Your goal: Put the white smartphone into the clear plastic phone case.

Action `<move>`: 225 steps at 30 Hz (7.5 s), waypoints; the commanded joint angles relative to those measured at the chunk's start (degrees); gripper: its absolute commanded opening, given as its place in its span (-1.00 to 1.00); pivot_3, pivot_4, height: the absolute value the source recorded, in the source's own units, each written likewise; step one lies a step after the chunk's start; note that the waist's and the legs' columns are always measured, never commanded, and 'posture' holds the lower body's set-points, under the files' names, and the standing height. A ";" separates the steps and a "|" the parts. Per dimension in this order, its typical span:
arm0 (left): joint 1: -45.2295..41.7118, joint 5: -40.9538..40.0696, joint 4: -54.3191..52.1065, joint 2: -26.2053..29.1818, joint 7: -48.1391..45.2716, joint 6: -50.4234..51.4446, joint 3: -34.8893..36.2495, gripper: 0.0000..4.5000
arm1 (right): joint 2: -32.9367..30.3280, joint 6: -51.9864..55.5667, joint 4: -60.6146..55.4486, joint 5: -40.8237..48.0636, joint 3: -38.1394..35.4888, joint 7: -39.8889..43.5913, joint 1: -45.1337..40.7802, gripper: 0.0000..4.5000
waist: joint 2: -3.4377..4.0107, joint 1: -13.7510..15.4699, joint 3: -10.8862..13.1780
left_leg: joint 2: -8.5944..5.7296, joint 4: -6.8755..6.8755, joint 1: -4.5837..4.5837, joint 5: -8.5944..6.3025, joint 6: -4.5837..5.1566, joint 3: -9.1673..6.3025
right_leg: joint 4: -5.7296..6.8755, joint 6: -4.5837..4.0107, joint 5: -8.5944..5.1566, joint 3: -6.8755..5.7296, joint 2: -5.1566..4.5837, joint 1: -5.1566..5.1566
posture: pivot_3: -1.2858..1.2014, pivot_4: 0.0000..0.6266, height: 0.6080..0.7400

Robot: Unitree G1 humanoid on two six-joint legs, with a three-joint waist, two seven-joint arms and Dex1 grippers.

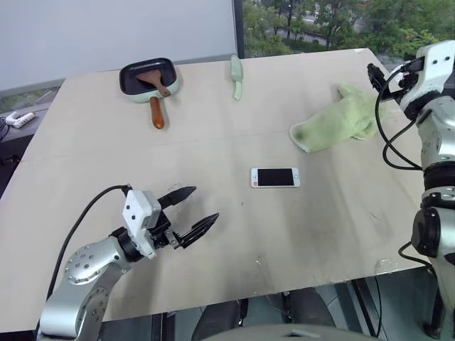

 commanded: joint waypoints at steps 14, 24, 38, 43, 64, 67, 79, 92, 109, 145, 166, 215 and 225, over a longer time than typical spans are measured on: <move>7.79 8.28 1.49 -0.98 8.30 -0.77 4.70 1.00 | -3.17 25.34 -45.46 24.78 0.79 31.86 32.01 0.98 | 0.02 1.62 0.01 | 0.05 0.04 -0.04 -0.01 0.02 -0.08 | -0.04 0.00 0.00 -0.08 -0.01 0.03 | 0.03 -0.52 1.00; 4.56 12.10 7.46 -2.31 12.94 2.72 3.06 1.00 | -7.72 21.75 -59.58 26.91 2.20 43.13 48.44 0.98 | -0.04 2.62 -0.03 | 0.05 0.05 0.20 -0.03 0.02 -0.10 | -0.03 0.01 0.01 -0.18 -0.02 0.32 | 0.03 -0.52 1.00; 0.62 13.40 13.36 -1.03 10.81 5.40 -1.06 -0.03 | -7.05 16.84 -60.47 26.24 2.47 44.06 50.13 1.00 | -0.05 3.01 -0.06 | 0.05 0.06 0.22 -0.02 0.00 -0.13 | -0.03 0.01 0.01 -0.21 -0.04 0.35 | 0.03 -0.52 1.00; 0.54 12.24 12.06 -0.88 10.48 7.01 -0.86 -0.98 | -7.07 16.03 -60.04 26.59 2.23 44.32 50.19 1.00 | -0.05 2.99 -0.06 | 0.05 0.06 0.22 -0.02 0.01 -0.13 | -0.04 0.01 0.01 -0.21 -0.04 0.35 | 0.03 -0.52 1.00; -6.49 14.89 10.74 6.17 -4.59 -2.69 -8.69 -0.98 | -7.57 12.49 -59.68 24.70 4.61 47.46 45.55 1.00 | -0.07 2.97 -0.04 | 0.05 0.06 0.19 -0.02 0.00 -0.17 | -0.08 0.01 0.01 -0.25 -0.05 0.35 | 0.03 -0.52 1.00; -8.86 15.81 11.52 7.76 -9.30 -5.55 -12.19 -0.98 | -7.71 12.78 -60.07 24.77 4.42 47.23 46.10 1.00 | -0.07 2.91 -0.04 | 0.05 0.06 0.18 -0.02 0.00 -0.16 | -0.09 0.00 0.01 -0.24 -0.05 0.35 | 0.03 -0.52 1.00; -24.08 19.50 23.83 6.80 -23.04 -12.38 -25.50 -0.98 | -9.32 9.52 -59.09 21.97 3.71 48.20 49.74 1.00 | -0.09 2.59 -0.03 | 0.05 0.08 0.16 -0.01 0.00 -0.21 | -0.08 0.00 0.01 -0.27 -0.01 0.33 | 0.03 -0.52 1.00; -25.18 19.75 24.80 4.63 -21.79 -15.04 -23.73 0.24 | -10.59 6.35 -56.74 20.98 4.33 50.38 50.22 1.00 | -0.10 2.82 -0.02 | 0.05 0.31 0.10 -0.02 0.01 -0.23 | -0.02 0.01 0.01 -0.31 -0.02 0.34 | 0.03 -0.52 1.00; -11.47 -5.30 4.14 11.53 -13.67 8.64 3.49 0.98 | -0.38 6.78 -32.24 0.04 21.05 34.28 27.91 1.00 | -0.14 1.37 0.06 | 0.06 0.37 0.10 -0.02 0.00 -0.24 | 0.02 0.01 0.01 -0.30 0.01 0.33 | 0.03 -0.52 1.00; -0.12 -0.20 0.73 9.46 -8.52 2.53 8.10 1.00 | 7.77 -2.50 10.77 -15.49 30.56 46.45 5.08 0.62 | -0.26 1.13 -0.08 | 0.05 0.31 0.40 -0.02 -0.02 -0.18 | 0.03 -0.07 0.04 -0.22 0.04 0.50 | 0.03 -0.52 1.00; -2.62 -6.83 5.24 6.88 -12.07 3.10 7.73 1.00 | 3.91 9.66 -20.43 -7.62 25.86 51.71 12.31 0.34 | -0.17 1.25 -0.02 | 0.05 -0.12 0.49 -0.02 -0.02 -0.11 | -0.05 -0.08 0.04 -0.10 0.03 0.42 | 0.03 -0.52 1.00; -31.53 15.28 30.47 6.99 -30.53 -14.62 -19.14 -0.99 | -1.38 48.13 -64.23 -10.95 44.41 40.58 16.29 0.34 | -0.19 1.22 0.03 | 0.05 0.30 -0.23 0.03 -0.10 -0.26 | 0.06 -0.07 0.06 -0.54 -0.03 -0.13 | 0.03 -0.52 1.00; -32.04 18.33 30.11 6.82 -29.27 -13.19 -22.53 -0.99 | -1.34 50.15 -65.14 -10.41 45.78 39.83 15.88 0.34 | -0.19 1.20 0.03 | 0.05 0.33 -0.23 0.03 -0.09 -0.26 | 0.08 -0.07 0.06 -0.55 -0.03 -0.13 | 0.03 -0.52 1.00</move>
